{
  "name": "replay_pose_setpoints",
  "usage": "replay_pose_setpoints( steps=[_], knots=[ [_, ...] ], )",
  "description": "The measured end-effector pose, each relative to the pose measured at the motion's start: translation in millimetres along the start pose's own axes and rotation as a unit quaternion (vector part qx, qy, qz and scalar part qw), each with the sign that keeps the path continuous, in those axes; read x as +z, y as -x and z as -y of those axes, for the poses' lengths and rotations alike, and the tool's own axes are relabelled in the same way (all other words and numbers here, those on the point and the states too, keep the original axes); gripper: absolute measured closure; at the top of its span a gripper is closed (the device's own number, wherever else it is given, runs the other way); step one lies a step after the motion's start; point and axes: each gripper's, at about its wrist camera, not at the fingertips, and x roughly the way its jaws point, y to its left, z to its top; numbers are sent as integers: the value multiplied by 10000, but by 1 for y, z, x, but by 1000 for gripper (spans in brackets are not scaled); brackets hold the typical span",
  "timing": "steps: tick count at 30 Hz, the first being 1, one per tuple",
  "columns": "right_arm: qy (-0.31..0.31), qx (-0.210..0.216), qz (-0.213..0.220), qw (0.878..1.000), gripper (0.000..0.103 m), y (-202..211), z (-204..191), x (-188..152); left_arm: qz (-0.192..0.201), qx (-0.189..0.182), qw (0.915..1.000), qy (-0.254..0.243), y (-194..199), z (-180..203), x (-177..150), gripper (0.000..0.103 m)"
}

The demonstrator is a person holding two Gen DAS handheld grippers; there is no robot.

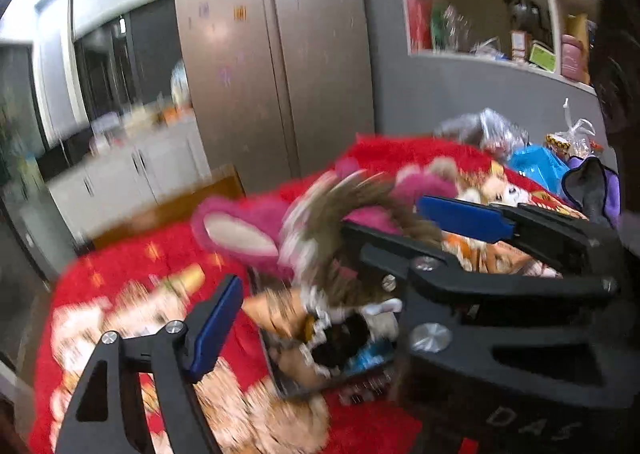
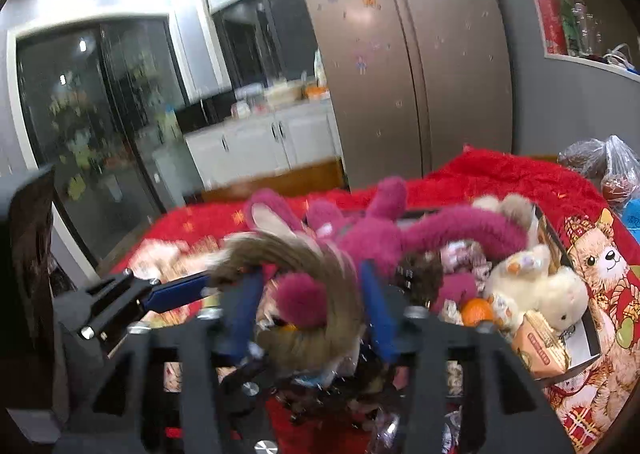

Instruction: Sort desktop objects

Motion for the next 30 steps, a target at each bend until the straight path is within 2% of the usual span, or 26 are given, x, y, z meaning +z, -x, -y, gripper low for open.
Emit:
replay_pose_setpoints(
  steps=[3,5,9,15,23,30],
  knots=[
    [-79,91,138,9998,18,9,1,5,454,328,9977,-390,11,12,0,14],
    [-155,81,158,9997,16,11,3,5,614,514,9956,-494,14,17,0,14],
    [-527,153,184,9983,15,11,17,6,434,277,9983,-265,8,9,3,14],
    [-897,167,442,9948,15,20,34,15,144,15,9985,536,2,-16,2,14],
    [-862,146,635,9941,15,30,34,20,47,25,9929,1192,1,-39,0,14],
    [-631,31,708,9955,15,38,24,20,324,260,9912,1257,9,-40,7,14]
  ],
)
